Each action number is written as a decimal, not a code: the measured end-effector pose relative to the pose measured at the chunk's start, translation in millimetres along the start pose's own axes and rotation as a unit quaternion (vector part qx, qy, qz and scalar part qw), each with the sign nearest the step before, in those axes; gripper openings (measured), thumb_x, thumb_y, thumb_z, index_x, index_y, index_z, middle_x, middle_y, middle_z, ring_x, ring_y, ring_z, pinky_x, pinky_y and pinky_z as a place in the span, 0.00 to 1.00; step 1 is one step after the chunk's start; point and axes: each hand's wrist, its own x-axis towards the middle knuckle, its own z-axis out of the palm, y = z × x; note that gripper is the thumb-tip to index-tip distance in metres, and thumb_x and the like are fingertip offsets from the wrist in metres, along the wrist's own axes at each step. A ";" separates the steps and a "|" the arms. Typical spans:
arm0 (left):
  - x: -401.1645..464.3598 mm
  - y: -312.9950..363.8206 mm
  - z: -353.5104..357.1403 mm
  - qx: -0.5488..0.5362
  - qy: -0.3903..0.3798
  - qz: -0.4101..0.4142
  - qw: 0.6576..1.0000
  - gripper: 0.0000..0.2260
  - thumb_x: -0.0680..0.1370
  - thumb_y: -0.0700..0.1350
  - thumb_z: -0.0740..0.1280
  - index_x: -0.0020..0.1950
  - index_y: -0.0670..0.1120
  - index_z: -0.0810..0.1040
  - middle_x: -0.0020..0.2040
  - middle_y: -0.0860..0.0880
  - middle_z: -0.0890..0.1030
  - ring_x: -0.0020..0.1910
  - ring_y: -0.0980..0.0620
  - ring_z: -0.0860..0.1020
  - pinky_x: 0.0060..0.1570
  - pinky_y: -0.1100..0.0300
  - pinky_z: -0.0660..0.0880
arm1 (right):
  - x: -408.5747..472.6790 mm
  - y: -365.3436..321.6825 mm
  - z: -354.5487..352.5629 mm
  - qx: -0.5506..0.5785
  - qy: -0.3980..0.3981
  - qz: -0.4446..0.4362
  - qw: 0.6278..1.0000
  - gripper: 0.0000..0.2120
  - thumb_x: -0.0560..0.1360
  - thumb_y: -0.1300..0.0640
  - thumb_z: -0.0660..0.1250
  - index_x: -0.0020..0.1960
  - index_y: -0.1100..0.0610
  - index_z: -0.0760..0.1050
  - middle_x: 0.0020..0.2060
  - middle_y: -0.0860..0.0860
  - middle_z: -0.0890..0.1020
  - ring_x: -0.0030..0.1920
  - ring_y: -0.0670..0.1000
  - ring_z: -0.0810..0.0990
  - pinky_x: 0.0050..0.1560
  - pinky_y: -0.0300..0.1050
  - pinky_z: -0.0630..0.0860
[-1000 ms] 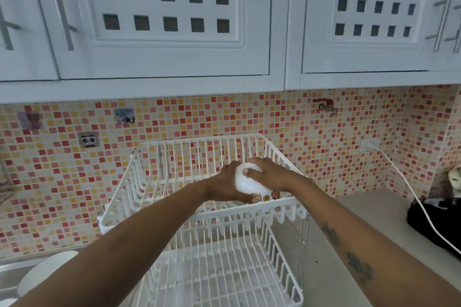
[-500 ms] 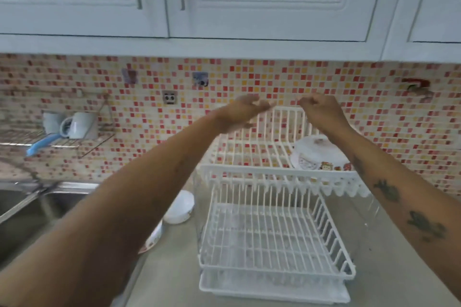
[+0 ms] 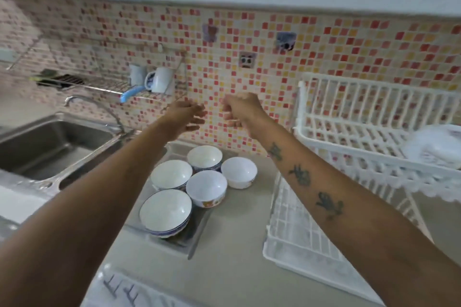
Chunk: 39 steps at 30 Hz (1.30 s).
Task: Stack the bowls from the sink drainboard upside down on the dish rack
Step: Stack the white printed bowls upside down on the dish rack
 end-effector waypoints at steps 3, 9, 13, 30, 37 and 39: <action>12.6 -52.9 -13.9 0.013 0.020 -0.067 0.997 0.09 0.81 0.44 0.63 0.42 0.45 0.75 0.42 0.47 0.78 0.37 0.52 0.76 0.39 0.60 0.73 | 18.0 46.4 33.1 -0.007 -0.020 0.100 0.995 0.15 0.75 0.57 0.65 0.59 0.63 0.76 0.40 0.53 0.78 0.34 0.49 0.75 0.38 0.44 0.75; 38.1 -137.5 -10.4 0.063 -0.003 -0.133 0.989 0.09 0.81 0.45 0.62 0.51 0.40 0.76 0.46 0.42 0.77 0.43 0.47 0.76 0.42 0.59 0.75 | 31.7 142.5 63.4 0.016 -0.031 0.285 0.958 0.14 0.77 0.53 0.64 0.57 0.62 0.72 0.47 0.55 0.75 0.41 0.53 0.74 0.47 0.48 0.73; 56.9 -172.7 -2.1 0.161 -0.014 -0.138 0.977 0.12 0.82 0.46 0.59 0.54 0.39 0.76 0.52 0.37 0.78 0.52 0.42 0.77 0.54 0.53 0.76 | 38.5 183.5 75.4 0.016 0.022 0.338 0.941 0.14 0.77 0.57 0.64 0.59 0.61 0.69 0.41 0.55 0.72 0.40 0.54 0.72 0.43 0.48 0.72; 97.2 -233.5 30.1 0.450 -0.106 -0.064 0.884 0.21 0.82 0.51 0.55 0.69 0.40 0.70 0.68 0.38 0.74 0.69 0.38 0.66 0.67 0.49 0.65 | 55.8 245.8 113.5 -0.001 0.024 0.399 0.917 0.22 0.76 0.66 0.57 0.70 0.56 0.67 0.63 0.59 0.77 0.56 0.62 0.80 0.39 0.53 0.80; 99.2 -234.9 32.7 0.487 -0.121 -0.030 0.864 0.20 0.82 0.49 0.56 0.71 0.41 0.70 0.70 0.39 0.71 0.72 0.39 0.62 0.69 0.46 0.63 | 52.1 242.5 105.9 0.058 0.048 0.421 0.904 0.23 0.77 0.71 0.54 0.70 0.59 0.66 0.65 0.62 0.73 0.57 0.68 0.79 0.39 0.59 0.82; 95.0 -231.2 33.8 0.488 -0.135 -0.016 0.862 0.20 0.83 0.48 0.55 0.71 0.41 0.70 0.70 0.39 0.70 0.73 0.39 0.60 0.69 0.46 0.63 | 46.3 242.5 102.2 0.064 0.045 0.426 0.901 0.24 0.76 0.72 0.52 0.70 0.60 0.65 0.65 0.63 0.74 0.54 0.69 0.81 0.36 0.60 0.82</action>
